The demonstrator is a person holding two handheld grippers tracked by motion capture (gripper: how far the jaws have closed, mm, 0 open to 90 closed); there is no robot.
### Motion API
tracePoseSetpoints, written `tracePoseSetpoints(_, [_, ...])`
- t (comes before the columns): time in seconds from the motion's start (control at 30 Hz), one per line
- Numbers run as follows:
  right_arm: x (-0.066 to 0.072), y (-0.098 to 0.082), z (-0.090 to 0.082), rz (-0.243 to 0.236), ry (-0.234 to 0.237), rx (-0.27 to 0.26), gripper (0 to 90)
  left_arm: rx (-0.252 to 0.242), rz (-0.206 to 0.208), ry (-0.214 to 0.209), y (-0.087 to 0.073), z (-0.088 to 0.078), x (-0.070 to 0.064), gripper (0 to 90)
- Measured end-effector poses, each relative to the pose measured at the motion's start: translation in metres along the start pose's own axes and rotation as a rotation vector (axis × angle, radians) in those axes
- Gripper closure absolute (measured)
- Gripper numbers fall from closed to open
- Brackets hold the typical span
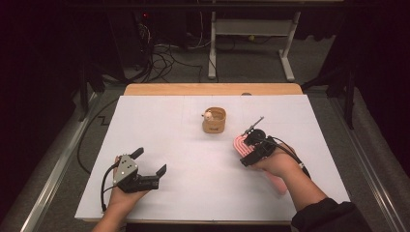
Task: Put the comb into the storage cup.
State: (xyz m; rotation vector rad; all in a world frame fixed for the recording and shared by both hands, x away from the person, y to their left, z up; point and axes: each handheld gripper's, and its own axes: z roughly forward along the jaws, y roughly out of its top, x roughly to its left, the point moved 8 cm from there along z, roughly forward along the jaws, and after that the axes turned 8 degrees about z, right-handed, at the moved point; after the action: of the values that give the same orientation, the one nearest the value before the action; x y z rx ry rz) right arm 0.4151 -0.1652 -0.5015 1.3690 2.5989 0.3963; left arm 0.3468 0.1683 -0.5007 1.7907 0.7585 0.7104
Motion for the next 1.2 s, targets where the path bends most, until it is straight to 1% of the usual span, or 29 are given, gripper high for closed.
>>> tracePoseSetpoints(0.13, [-0.001, 0.001, -0.006, 0.000, -0.005, -0.008, 20.2, 0.000, -0.003, -0.001, 0.000, 0.000, 0.000, 0.0])
tracePoseSetpoints(0.17, [-0.002, 0.002, -0.008, -0.002, -0.011, -0.017, 20.2, -0.001, -0.003, 0.000, 0.000, 0.000, 0.000, 0.0])
tracePoseSetpoints(0.2, [-0.003, 0.004, -0.013, -0.001, -0.009, -0.027, 20.2, -0.001, -0.004, -0.001, 0.000, 0.000, 0.000, 0.0])
tracePoseSetpoints(0.3, [-0.003, 0.006, -0.019, -0.001, -0.010, -0.054, 20.3, -0.001, -0.004, -0.002, 0.000, 0.000, 0.000, 0.0])
tracePoseSetpoints(0.33, [-0.003, 0.006, -0.019, -0.001, -0.010, -0.054, 20.3, -0.001, -0.005, -0.003, 0.000, 0.000, 0.000, 0.0])
tracePoseSetpoints(0.47, [-0.005, 0.009, -0.032, 0.007, -0.003, -0.106, 20.3, -0.001, -0.004, -0.004, 0.000, 0.000, 0.000, 0.0])
tracePoseSetpoints(0.53, [-0.005, 0.009, -0.036, 0.019, -0.002, -0.133, 20.3, 0.001, -0.002, -0.005, 0.000, 0.000, 0.000, 0.0])
tracePoseSetpoints(0.57, [-0.006, 0.009, -0.039, 0.022, -0.001, -0.153, 20.3, 0.001, -0.002, -0.005, 0.000, 0.000, -0.001, 0.0])
tracePoseSetpoints(0.6, [-0.006, 0.009, -0.039, 0.022, -0.001, -0.153, 20.3, 0.001, -0.002, -0.005, 0.000, 0.000, -0.001, 0.0])
tracePoseSetpoints(0.67, [-0.007, 0.009, -0.043, 0.028, 0.002, -0.184, 20.2, 0.001, -0.003, -0.005, 0.000, 0.000, -0.001, 0.0])
tracePoseSetpoints(0.73, [-0.007, 0.008, -0.044, 0.027, -0.001, -0.191, 20.2, -0.001, -0.008, -0.005, 0.000, 0.000, 0.000, 0.0])
tracePoseSetpoints(0.83, [-0.008, 0.008, -0.046, 0.035, 0.000, -0.228, 20.2, -0.003, -0.011, -0.010, 0.000, 0.000, -0.001, 0.1])
tracePoseSetpoints(0.87, [-0.008, 0.009, -0.047, 0.038, 0.000, -0.250, 20.2, -0.005, -0.010, -0.010, 0.000, 0.000, -0.001, 0.8])
tracePoseSetpoints(0.9, [-0.008, 0.010, -0.049, 0.038, 0.000, -0.286, 20.2, -0.005, -0.011, -0.010, 0.000, 0.000, -0.001, 1.0])
tracePoseSetpoints(0.93, [-0.008, 0.010, -0.049, 0.038, 0.000, -0.286, 20.2, -0.005, -0.011, -0.010, 0.000, 0.000, -0.001, 0.9])
tracePoseSetpoints(0.97, [-0.008, 0.011, -0.052, 0.043, 0.002, -0.320, 20.2, -0.002, -0.012, -0.009, 0.000, 0.000, -0.001, 0.9])
tracePoseSetpoints(1.0, [-0.008, 0.011, -0.052, 0.043, 0.002, -0.320, 20.2, -0.002, -0.012, -0.009, 0.000, 0.000, -0.001, 0.9])
tracePoseSetpoints(1.03, [-0.008, 0.012, -0.054, 0.050, -0.002, -0.349, 20.2, -0.004, -0.018, -0.008, 0.000, -0.001, 0.000, 0.9])
tracePoseSetpoints(1.07, [-0.008, 0.012, -0.054, 0.050, -0.002, -0.349, 20.2, -0.004, -0.018, -0.008, 0.000, -0.001, 0.000, 0.8])
tracePoseSetpoints(1.1, [-0.009, 0.012, -0.055, 0.046, -0.002, -0.364, 20.2, -0.004, -0.019, -0.007, 0.000, -0.001, 0.000, 0.8])
tracePoseSetpoints(1.2, [-0.009, 0.014, -0.061, 0.056, -0.001, -0.416, 20.1, -0.006, -0.021, -0.007, 0.000, -0.001, 0.000, 0.7])
